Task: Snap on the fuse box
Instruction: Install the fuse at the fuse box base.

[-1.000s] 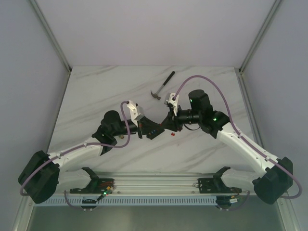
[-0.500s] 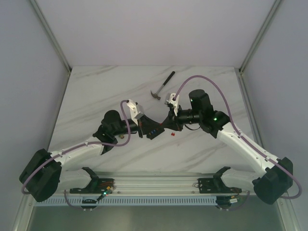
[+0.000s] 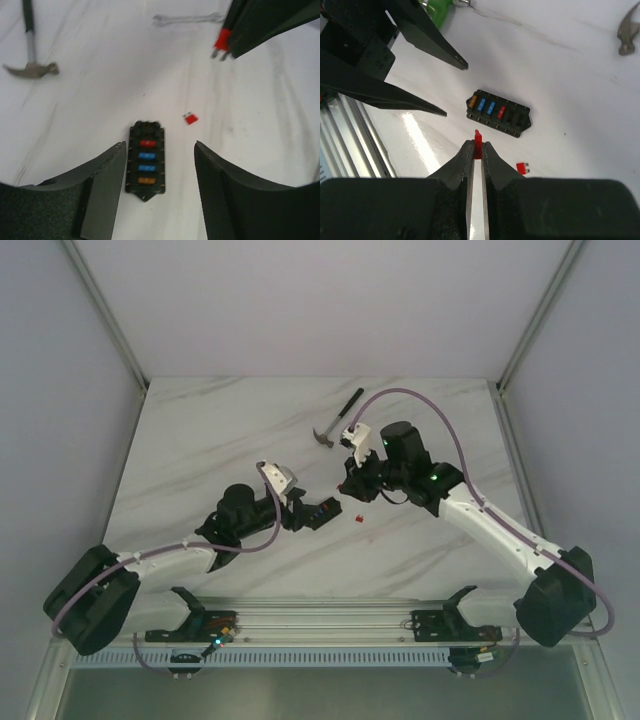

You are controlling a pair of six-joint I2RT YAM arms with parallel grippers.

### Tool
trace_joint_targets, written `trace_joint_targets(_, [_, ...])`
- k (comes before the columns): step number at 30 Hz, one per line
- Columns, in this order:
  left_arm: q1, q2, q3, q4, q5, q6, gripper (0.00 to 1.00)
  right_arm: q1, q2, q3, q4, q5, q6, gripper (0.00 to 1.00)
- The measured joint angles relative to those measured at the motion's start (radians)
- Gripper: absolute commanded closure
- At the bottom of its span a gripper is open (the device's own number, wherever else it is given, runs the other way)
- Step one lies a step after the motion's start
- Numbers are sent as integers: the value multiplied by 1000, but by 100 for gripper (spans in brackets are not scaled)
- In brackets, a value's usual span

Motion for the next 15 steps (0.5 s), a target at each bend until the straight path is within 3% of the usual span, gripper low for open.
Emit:
trace_joint_targets(7, [1, 132, -26, 33, -159, 32, 19, 0, 61, 7, -22, 66, 44, 100])
trace_joint_targets(15, [-10, 286, -65, 136, -210, 46, 22, 0, 126, 37, -33, 91, 64, 100])
